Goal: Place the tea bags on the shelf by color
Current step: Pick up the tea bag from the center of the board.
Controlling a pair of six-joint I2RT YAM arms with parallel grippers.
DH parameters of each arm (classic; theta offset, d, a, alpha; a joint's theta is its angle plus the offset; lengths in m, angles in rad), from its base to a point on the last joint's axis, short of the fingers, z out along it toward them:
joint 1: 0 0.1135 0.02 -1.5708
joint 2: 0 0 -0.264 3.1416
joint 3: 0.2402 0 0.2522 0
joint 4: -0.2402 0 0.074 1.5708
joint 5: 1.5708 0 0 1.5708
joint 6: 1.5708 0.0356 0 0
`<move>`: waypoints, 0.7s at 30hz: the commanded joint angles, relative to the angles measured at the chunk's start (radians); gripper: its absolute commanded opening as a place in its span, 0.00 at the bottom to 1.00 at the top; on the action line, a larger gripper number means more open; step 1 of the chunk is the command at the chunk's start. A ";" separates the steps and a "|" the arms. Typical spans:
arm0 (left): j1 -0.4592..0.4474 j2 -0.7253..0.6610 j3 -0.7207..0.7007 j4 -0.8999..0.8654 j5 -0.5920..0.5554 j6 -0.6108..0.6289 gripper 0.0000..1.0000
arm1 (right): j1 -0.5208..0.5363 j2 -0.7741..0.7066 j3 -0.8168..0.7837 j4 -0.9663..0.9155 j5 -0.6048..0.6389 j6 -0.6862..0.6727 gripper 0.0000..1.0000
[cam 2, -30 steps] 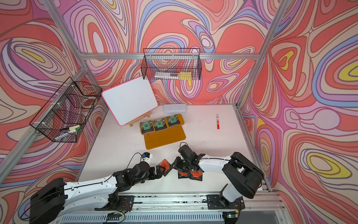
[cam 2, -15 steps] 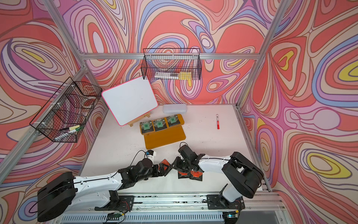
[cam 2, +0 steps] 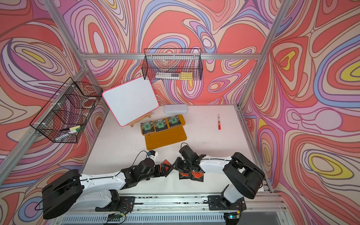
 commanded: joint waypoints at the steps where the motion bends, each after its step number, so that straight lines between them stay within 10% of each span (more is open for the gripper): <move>1: 0.010 0.013 -0.002 0.017 0.003 -0.002 0.93 | 0.005 0.027 -0.015 0.023 -0.008 0.009 0.35; 21: 0.027 0.039 -0.043 0.059 0.015 -0.021 0.93 | 0.002 0.046 -0.044 0.141 -0.055 0.020 0.24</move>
